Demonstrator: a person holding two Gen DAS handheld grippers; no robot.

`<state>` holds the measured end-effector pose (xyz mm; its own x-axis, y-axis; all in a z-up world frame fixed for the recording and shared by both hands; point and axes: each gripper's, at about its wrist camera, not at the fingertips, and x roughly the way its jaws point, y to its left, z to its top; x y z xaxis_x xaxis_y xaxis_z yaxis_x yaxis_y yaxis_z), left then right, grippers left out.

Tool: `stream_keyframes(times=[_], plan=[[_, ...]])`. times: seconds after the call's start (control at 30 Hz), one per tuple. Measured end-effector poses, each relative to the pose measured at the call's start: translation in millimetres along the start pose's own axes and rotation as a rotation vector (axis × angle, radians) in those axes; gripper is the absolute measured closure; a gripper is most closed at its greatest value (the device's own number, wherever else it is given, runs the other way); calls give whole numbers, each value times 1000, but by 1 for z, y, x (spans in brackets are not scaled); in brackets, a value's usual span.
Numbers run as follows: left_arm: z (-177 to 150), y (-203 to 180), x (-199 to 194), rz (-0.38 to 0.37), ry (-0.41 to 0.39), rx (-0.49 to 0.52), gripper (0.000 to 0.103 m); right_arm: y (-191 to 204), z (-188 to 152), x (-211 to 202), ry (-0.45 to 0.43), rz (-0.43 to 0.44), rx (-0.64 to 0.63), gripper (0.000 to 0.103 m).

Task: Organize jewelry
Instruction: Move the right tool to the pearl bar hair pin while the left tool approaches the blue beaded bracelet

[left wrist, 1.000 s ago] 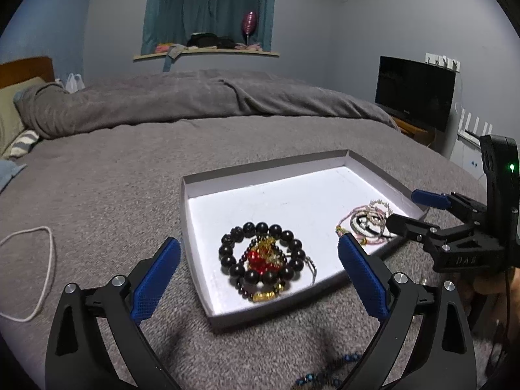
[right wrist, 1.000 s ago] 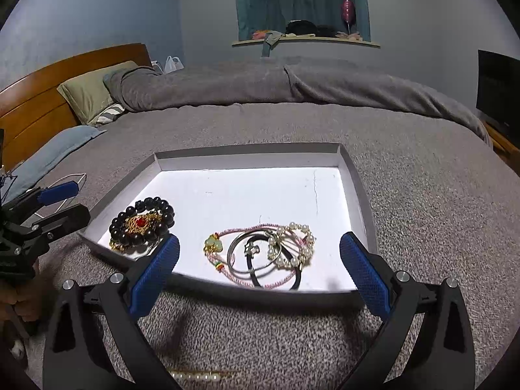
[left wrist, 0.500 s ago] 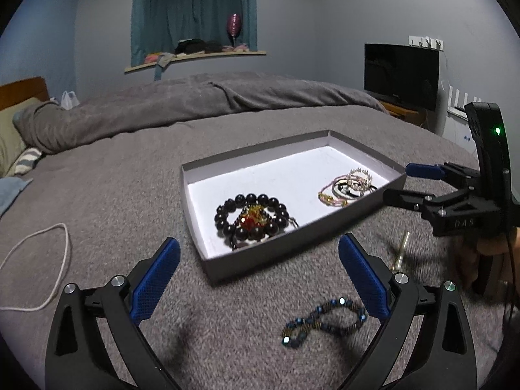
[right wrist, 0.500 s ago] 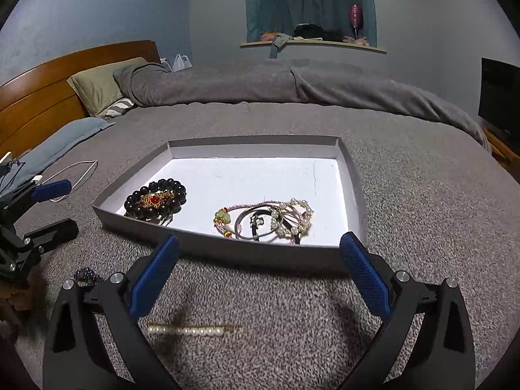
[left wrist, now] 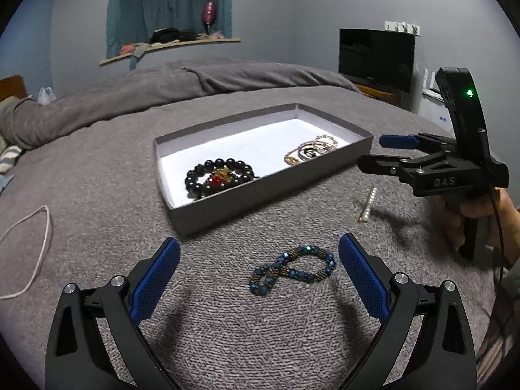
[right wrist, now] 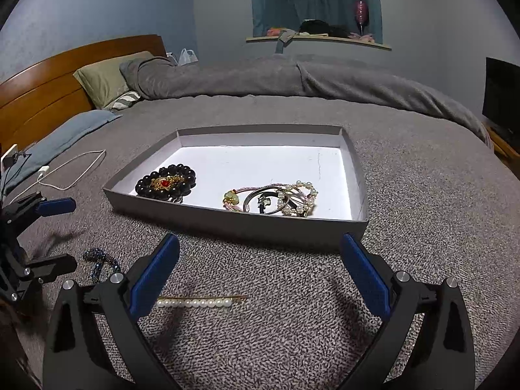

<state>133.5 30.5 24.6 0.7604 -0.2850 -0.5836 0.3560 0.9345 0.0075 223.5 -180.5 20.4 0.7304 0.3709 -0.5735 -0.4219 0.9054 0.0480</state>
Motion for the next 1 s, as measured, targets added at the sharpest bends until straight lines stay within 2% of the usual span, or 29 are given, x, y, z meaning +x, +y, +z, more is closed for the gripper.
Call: stream_keyframes(times=[0.5, 0.83, 1.0], plan=[[-2, 2, 11, 5, 63, -13, 6, 7, -10, 3, 89, 48, -9, 6], [-6, 6, 18, -15, 116, -37, 6, 21, -21, 2, 173, 148, -79, 6], [-7, 6, 18, -29, 121, -35, 6, 27, -24, 6, 193, 147, -106, 6]])
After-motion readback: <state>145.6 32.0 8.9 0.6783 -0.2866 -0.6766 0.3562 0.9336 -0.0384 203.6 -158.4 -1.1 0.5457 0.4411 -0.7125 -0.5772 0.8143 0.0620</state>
